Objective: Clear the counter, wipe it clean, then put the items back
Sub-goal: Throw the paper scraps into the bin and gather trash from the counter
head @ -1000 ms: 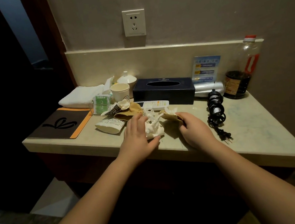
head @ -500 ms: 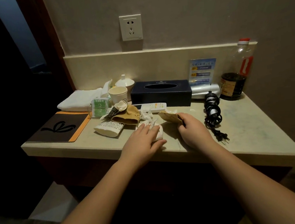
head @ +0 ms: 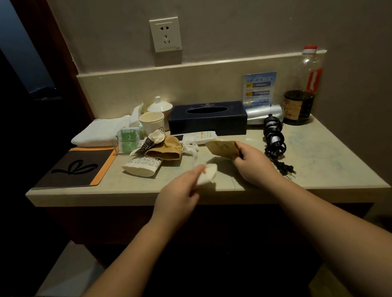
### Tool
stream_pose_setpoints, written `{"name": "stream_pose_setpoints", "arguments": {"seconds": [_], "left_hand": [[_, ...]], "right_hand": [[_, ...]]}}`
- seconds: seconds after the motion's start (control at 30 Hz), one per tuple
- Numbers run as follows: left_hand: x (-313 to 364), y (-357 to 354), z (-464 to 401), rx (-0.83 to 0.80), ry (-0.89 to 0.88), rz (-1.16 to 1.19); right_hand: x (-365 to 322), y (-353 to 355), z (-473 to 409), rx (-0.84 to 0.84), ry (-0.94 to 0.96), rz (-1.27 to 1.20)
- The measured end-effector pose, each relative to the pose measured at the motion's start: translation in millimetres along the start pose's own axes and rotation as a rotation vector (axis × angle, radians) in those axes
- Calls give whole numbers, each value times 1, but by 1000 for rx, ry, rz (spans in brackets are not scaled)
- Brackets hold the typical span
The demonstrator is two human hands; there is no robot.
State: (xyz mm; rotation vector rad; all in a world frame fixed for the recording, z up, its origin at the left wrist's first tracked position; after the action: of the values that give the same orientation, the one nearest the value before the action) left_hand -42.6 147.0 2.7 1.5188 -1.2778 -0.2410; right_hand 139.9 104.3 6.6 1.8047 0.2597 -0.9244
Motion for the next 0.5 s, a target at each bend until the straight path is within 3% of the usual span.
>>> {"name": "stream_pose_setpoints", "arguments": {"seconds": [0.1,0.23,0.33,0.5], "left_hand": [[-11,21,3,176,231,531],[-14,11,5,249,439,1083],[0,-6,9,244,519,1261],[59,-48,19,62,492,1288]], "right_hand": [[-1,9,16,26,-71,-157],[-2,33,54,112,-116,-357],[12,51,89,128,-156,-491],[83,78,151,209,-338,-640]]}}
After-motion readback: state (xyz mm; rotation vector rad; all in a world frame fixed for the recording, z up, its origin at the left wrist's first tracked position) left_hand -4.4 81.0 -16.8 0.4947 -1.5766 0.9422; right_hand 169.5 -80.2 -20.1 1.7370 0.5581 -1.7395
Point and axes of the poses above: each hand's wrist, its own z-axis away from the middle knuckle, its own y-axis out of the back of the hand, x = y × z, the point moved 8 cm from there along -z, towards the middle knuckle, and after that the axes turned 1 degree about -z, right-handed, at the moved point
